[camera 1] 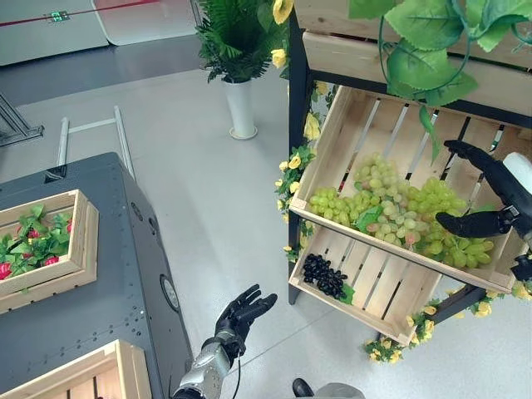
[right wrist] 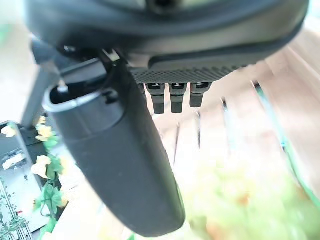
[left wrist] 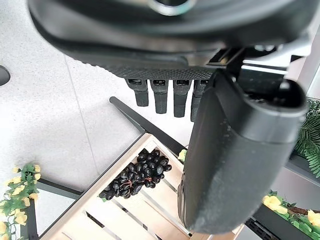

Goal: Pick up the fruits from the basket on one side to the basket on the other side

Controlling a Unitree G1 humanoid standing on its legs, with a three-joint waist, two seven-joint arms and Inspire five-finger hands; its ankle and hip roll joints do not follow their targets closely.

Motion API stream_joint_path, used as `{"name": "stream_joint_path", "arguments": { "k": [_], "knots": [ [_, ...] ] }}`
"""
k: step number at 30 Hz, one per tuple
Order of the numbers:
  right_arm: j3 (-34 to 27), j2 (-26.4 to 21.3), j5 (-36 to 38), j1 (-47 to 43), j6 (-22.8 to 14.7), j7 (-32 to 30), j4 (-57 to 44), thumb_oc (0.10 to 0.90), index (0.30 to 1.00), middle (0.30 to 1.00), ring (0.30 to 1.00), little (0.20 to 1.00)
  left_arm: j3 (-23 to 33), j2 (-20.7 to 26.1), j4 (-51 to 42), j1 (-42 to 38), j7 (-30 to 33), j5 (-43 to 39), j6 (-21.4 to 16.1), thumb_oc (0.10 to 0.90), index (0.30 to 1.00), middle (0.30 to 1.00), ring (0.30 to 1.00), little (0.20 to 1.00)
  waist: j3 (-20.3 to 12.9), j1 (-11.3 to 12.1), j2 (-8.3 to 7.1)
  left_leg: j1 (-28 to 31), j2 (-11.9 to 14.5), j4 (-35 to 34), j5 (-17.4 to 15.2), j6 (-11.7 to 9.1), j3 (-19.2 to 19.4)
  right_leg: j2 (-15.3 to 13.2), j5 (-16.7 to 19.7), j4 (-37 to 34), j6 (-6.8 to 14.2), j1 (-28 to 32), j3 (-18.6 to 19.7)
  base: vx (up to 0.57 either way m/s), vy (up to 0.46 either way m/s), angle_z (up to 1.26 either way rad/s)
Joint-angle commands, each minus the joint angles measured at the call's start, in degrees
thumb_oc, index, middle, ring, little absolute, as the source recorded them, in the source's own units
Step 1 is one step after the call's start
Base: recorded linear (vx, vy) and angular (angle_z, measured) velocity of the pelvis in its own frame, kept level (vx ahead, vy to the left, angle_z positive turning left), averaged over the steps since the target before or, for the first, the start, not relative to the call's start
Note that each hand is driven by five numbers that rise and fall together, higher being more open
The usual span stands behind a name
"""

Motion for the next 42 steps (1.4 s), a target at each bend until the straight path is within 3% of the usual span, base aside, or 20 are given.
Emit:
{"name": "stream_joint_path", "arguments": {
  "k": [1, 10, 16, 26, 32, 39, 42],
  "knots": [
    [-8.85, -0.49, -2.98, -4.27, -4.46, -6.58, -0.44, 0.800, 0.900, 0.900, 0.900, 0.900, 0.62, 0.09, 1.98, -2.23, -2.72, 0.53, -5.68, 0.800, 0.900, 0.900, 0.900, 0.900, -4.83, 2.32, -1.55, 1.71, -1.28, 0.60, -7.31, 1.78, -1.37, 2.70, 0.19, 0.11, 1.77, -0.82, 0.81, 0.00, 0.000, 0.00],
    [-10.58, -0.90, -7.13, -2.28, -6.62, -7.56, -6.23, 0.800, 0.900, 0.900, 0.900, 0.900, 1.25, -0.25, 3.66, -1.90, -3.36, 0.29, -6.06, 0.800, 0.900, 0.900, 0.900, 0.900, -5.23, 2.22, -1.30, 1.72, -1.28, 0.60, -7.39, 1.90, -1.12, 2.67, 0.14, 0.11, 1.91, -0.93, 0.77, 0.00, 0.000, 0.00],
    [-10.35, -0.83, 0.19, -1.18, -5.77, 2.79, -12.31, 0.800, 0.900, 0.900, 0.900, 0.900, 2.39, 0.17, 3.90, -1.62, -3.38, 0.36, -5.27, 0.800, 0.900, 0.900, 0.900, 0.900, -5.33, 2.25, -1.29, 1.69, -1.28, 0.60, -7.23, 1.77, -1.05, 2.52, 0.17, 0.11, 1.89, -0.99, 0.29, 0.00, 0.000, 0.00],
    [-4.85, 2.03, 11.04, -5.76, -6.43, 12.19, -17.48, 0.800, 0.900, 0.900, 0.900, 0.900, 2.63, -0.37, 4.55, -1.74, -2.76, -0.19, -5.89, 0.800, 0.900, 0.900, 0.900, 0.900, -5.32, 2.80, -1.29, 1.72, -1.16, 0.60, -6.88, 1.56, -0.79, 2.13, 0.28, 0.11, 1.66, -0.91, -1.06, 0.00, 0.000, 0.00],
    [1.20, 6.88, 22.49, -10.53, -1.73, 22.40, -20.84, 0.800, 0.900, 0.900, 0.900, 0.900, 3.29, -0.57, 4.27, -1.93, -1.45, 0.39, -5.36, 0.800, 0.900, 0.900, 0.900, 0.900, -5.12, 3.97, -1.13, 1.69, -1.17, 0.60, -6.46, 1.24, -1.28, 1.55, 0.19, 0.11, 1.42, -0.54, -2.63, -0.01, -0.011, 0.01],
    [8.22, 11.27, 30.54, -15.86, 2.73, 26.34, -21.68, 0.800, 0.900, 0.900, 0.900, 0.900, 3.27, -0.18, 4.19, -2.49, -1.04, 0.86, -4.42, 0.800, 0.900, 0.900, 0.900, 0.900, -4.85, 5.74, -1.26, 1.54, -1.17, 0.60, -5.76, 0.89, -2.33, 0.92, 0.18, 0.11, 1.20, -0.12, -4.47, -0.02, -0.036, 0.10],
    [13.10, 16.45, 36.78, -18.39, 6.31, 27.58, -21.98, 0.800, 0.900, 0.900, 0.900, 0.900, 2.85, -0.27, 4.39, -2.89, -0.72, 0.97, -4.33, 0.800, 0.900, 0.900, 0.900, 0.900, -4.52, 7.06, -1.20, 1.30, -1.21, 0.60, -5.24, 0.63, -3.25, 0.48, 0.16, 0.11, 1.05, 0.14, -5.97, -0.03, -0.043, 0.15]
  ]
}}
